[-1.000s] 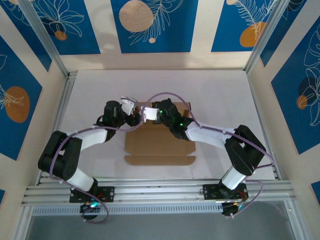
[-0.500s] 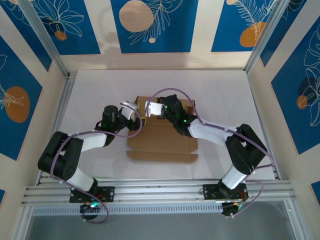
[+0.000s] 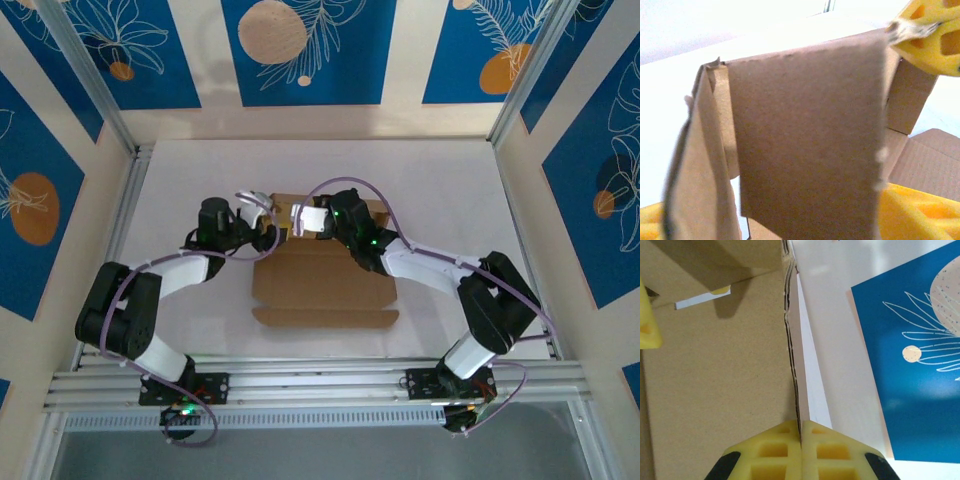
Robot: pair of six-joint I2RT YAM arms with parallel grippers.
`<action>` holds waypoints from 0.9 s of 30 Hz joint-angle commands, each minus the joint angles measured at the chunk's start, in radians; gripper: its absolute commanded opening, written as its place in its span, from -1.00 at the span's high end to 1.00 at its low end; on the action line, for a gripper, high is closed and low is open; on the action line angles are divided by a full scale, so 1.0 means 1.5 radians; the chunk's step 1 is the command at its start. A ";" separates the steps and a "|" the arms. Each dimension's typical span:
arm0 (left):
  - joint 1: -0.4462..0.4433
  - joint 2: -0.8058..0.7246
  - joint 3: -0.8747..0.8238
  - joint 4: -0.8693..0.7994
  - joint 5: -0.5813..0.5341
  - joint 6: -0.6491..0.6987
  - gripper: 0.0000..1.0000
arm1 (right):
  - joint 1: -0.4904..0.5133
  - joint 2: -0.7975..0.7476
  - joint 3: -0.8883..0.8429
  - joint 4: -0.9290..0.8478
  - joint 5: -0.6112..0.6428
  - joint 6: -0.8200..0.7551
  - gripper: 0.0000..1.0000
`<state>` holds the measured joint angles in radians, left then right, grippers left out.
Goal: Fold the paper box
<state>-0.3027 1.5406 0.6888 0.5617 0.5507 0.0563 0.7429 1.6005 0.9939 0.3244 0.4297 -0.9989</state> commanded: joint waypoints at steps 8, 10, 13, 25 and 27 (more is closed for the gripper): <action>0.000 -0.132 -0.001 -0.102 0.045 0.021 -0.50 | -0.002 0.037 0.002 0.070 0.024 -0.031 1.00; 0.000 -0.163 0.001 -0.135 0.037 0.033 -0.51 | -0.003 0.034 -0.002 0.070 0.020 -0.031 1.00; 0.001 -0.210 -0.012 -0.139 -0.005 0.027 -0.54 | -0.003 0.034 -0.010 0.084 0.021 -0.042 1.00; 0.001 -0.243 -0.038 -0.123 -0.045 0.010 -0.57 | 0.012 0.049 -0.019 0.198 0.049 -0.111 1.00; 0.003 -0.266 -0.043 -0.082 -0.067 -0.008 -0.57 | 0.011 0.049 -0.026 0.214 0.049 -0.121 1.00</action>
<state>-0.2974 1.1831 0.6403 0.3470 0.4778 0.0761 0.7528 1.6749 0.9707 0.5354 0.4873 -1.1450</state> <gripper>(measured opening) 0.785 0.066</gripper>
